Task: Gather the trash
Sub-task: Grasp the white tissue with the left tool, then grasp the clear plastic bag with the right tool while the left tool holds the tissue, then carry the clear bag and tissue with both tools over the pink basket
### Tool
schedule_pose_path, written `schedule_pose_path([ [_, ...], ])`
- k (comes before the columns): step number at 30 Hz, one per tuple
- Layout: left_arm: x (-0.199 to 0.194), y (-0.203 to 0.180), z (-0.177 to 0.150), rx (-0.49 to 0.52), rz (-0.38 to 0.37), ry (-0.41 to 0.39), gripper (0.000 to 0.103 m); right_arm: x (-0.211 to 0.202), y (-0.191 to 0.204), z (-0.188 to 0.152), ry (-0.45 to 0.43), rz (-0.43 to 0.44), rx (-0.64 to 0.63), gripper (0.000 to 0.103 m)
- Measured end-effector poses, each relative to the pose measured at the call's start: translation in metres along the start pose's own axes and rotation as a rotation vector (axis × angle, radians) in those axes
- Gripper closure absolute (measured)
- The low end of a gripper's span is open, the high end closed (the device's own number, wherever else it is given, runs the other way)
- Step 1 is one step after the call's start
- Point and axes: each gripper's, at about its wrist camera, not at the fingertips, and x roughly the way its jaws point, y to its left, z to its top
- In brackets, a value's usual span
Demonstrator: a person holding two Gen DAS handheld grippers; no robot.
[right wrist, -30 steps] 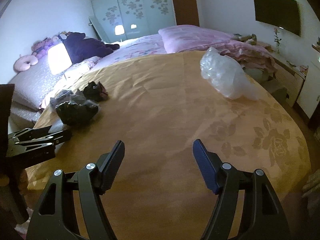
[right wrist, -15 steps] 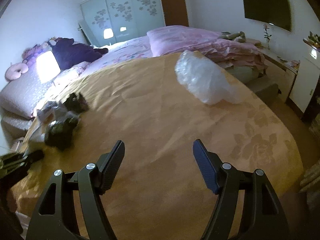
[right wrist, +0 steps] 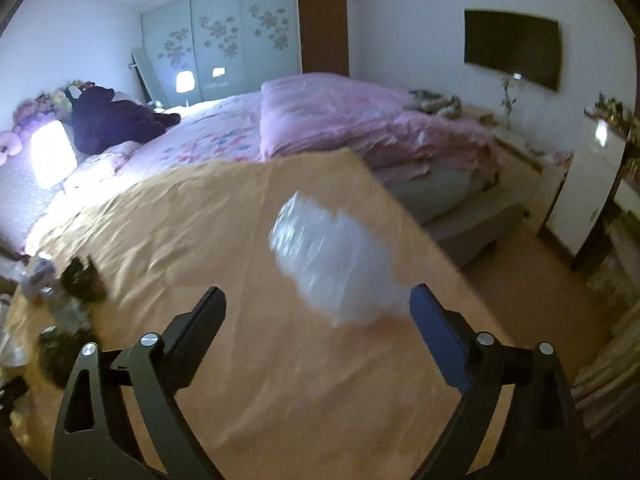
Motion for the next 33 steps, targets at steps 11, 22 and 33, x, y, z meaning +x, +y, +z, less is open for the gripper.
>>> schedule_pose_path([
  [11, -0.002, 0.01, 0.001, -0.021, 0.008, 0.002, 0.089, 0.054, -0.003, 0.019, 0.095, 0.001, -0.052, 0.01],
  [22, -0.006, 0.014, 0.0, -0.03, 0.023, -0.005, 0.089, 0.06, -0.005, 0.012, 0.132, 0.042, -0.016, 0.05],
  [33, -0.009, 0.012, -0.002, -0.023, 0.019, -0.008, 0.089, 0.01, 0.009, -0.015, 0.102, 0.152, -0.012, 0.056],
])
